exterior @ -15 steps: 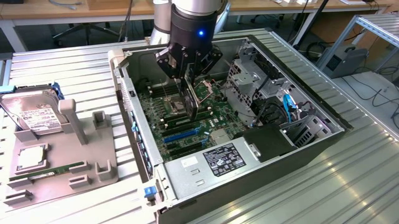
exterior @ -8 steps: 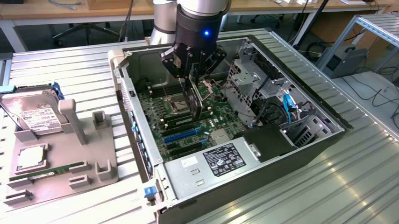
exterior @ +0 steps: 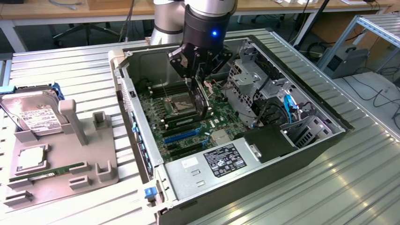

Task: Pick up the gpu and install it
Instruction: 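Pick up the gpu and move the gpu toward the slot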

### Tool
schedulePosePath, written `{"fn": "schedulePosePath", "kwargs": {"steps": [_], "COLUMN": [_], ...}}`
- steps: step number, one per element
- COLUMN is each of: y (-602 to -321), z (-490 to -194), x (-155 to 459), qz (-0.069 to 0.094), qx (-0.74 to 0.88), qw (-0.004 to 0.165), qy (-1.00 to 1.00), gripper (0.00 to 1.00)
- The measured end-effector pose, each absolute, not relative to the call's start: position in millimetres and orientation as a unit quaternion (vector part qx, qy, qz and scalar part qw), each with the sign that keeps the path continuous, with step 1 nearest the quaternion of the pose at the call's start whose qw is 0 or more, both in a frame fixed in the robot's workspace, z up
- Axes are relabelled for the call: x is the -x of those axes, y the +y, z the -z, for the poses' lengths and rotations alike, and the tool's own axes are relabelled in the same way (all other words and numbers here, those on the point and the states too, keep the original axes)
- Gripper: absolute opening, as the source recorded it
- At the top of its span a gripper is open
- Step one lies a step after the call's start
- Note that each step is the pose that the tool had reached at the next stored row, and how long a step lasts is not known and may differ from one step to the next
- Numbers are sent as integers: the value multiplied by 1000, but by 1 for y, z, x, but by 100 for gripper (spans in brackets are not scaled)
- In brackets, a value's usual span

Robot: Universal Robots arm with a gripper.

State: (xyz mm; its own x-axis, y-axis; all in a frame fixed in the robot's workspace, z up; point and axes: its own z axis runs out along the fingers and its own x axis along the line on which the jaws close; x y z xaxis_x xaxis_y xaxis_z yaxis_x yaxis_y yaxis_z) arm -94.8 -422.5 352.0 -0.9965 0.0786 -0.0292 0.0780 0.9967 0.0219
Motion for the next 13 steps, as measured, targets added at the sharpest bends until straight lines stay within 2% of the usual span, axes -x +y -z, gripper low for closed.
{"fn": "schedulePosePath", "kwargs": {"steps": [13], "y": [-423], "z": [-349], "x": [74], "qz": [-10], "qx": [-39], "qw": [15], "qy": [999], "gripper": [27]}}
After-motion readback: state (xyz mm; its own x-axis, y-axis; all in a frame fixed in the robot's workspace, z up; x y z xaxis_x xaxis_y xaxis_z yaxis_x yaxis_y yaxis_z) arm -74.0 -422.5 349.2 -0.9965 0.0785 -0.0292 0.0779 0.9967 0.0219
